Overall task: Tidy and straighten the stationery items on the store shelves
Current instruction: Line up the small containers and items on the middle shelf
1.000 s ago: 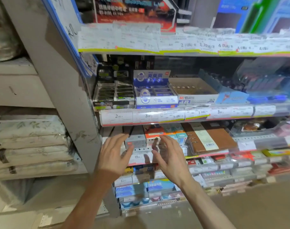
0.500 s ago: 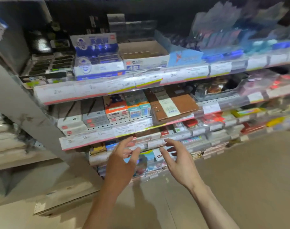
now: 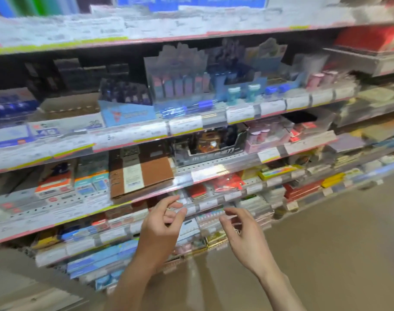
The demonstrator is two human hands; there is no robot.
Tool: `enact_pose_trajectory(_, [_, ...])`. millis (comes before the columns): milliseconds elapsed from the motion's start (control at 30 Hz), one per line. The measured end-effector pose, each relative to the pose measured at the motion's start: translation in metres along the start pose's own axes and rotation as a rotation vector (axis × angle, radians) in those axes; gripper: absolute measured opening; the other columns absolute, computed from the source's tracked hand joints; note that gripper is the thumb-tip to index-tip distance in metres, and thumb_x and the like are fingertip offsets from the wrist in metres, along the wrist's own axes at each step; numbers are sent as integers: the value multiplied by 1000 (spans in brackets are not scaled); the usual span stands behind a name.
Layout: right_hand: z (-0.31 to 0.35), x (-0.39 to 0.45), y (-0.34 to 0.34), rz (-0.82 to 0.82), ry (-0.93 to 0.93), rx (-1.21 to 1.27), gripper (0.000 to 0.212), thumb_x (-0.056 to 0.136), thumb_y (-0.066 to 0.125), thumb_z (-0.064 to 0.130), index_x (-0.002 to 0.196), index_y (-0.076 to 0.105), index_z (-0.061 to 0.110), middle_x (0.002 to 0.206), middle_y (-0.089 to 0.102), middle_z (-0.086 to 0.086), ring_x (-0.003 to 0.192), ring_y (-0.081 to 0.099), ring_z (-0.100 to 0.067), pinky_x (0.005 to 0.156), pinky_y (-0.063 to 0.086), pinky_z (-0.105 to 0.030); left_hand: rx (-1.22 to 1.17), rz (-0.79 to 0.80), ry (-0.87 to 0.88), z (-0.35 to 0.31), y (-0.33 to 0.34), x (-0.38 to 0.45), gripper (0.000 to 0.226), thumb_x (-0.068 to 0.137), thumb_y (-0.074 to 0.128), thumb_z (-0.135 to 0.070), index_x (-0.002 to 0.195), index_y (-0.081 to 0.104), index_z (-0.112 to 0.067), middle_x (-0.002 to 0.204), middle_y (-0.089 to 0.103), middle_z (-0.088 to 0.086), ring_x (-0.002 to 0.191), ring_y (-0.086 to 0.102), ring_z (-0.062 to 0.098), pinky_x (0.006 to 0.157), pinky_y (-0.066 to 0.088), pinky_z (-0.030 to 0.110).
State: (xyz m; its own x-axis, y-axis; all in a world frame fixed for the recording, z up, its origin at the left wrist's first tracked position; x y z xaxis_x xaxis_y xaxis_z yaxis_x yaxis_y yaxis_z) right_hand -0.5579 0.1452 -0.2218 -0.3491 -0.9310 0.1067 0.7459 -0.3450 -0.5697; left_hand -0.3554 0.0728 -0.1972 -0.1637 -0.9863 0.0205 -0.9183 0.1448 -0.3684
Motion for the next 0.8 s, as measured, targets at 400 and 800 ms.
enact_pose_trajectory(400, [-83, 106, -120, -74, 66, -44, 25, 94, 59, 45, 116, 62, 35, 110, 63, 21, 96, 62, 3, 83, 53, -22, -164, 117, 2, -56, 165, 102, 20, 90, 68, -21, 103, 66, -36, 79, 65, -11, 57, 55, -2, 64, 43, 16])
enact_pose_trajectory(800, [-151, 209, -212, -79, -4, -56, 25, 96, 59, 41, 119, 61, 32, 108, 64, 18, 94, 61, 0, 82, 52, -26, -24, 144, 97, -120, 284, 178, 20, 95, 59, -36, 114, 64, -31, 90, 68, -26, 83, 62, -9, 78, 49, 15])
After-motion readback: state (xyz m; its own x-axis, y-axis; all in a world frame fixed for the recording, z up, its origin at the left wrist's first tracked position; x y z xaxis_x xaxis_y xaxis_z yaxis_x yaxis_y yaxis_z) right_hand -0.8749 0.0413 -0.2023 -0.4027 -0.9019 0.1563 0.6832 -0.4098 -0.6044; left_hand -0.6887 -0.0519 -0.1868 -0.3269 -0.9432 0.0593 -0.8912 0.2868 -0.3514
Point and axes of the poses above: each hand's wrist, its own x-axis towards the middle knuckle, its own y-axis out of the palm, z = x × y, the point moved 1 cm from there along x, towards the middle knuckle
